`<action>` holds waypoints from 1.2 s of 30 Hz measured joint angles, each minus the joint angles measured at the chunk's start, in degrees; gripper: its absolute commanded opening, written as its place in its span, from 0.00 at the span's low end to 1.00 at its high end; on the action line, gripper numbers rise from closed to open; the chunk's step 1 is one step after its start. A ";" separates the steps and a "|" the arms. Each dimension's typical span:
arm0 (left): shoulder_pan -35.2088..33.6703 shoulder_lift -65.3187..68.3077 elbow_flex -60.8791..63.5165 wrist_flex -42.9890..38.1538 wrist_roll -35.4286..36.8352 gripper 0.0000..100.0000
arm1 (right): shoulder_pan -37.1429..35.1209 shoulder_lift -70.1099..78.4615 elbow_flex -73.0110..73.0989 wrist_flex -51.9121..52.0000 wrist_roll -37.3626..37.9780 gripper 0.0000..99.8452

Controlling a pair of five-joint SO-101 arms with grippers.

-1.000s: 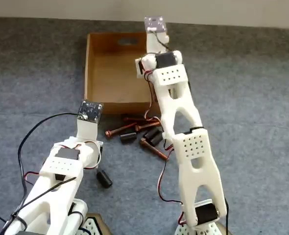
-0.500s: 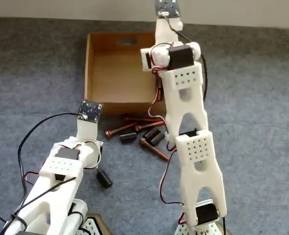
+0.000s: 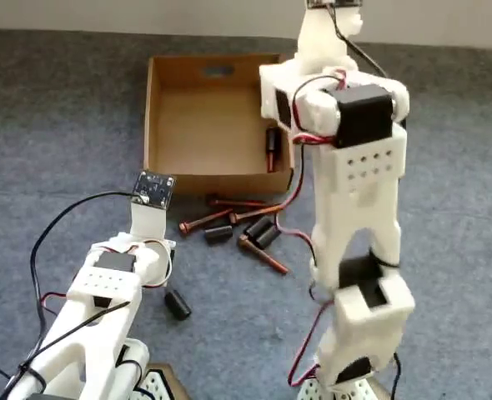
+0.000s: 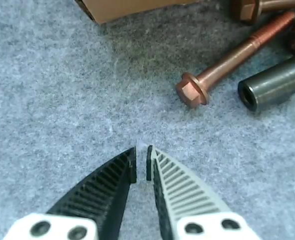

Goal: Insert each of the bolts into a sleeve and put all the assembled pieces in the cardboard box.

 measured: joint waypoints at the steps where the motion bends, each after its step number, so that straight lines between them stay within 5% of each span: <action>1: 0.00 0.00 0.00 0.00 0.00 0.07 | -0.09 -3.78 5.45 -0.35 0.00 0.06; 12: 0.00 0.00 0.00 0.00 0.00 0.06 | 0.00 -38.51 70.77 -26.29 2.11 0.13; 18: -0.18 0.00 0.00 0.00 0.00 0.06 | -8.79 -47.12 100.92 -39.30 6.77 0.17; 27: -22.77 0.00 -6.42 0.00 0.00 0.06 | -24.53 -48.35 109.36 -47.47 6.86 0.17; 36: -27.08 0.00 -6.68 0.00 4.92 0.06 | -36.22 -48.53 112.79 -49.49 3.43 0.17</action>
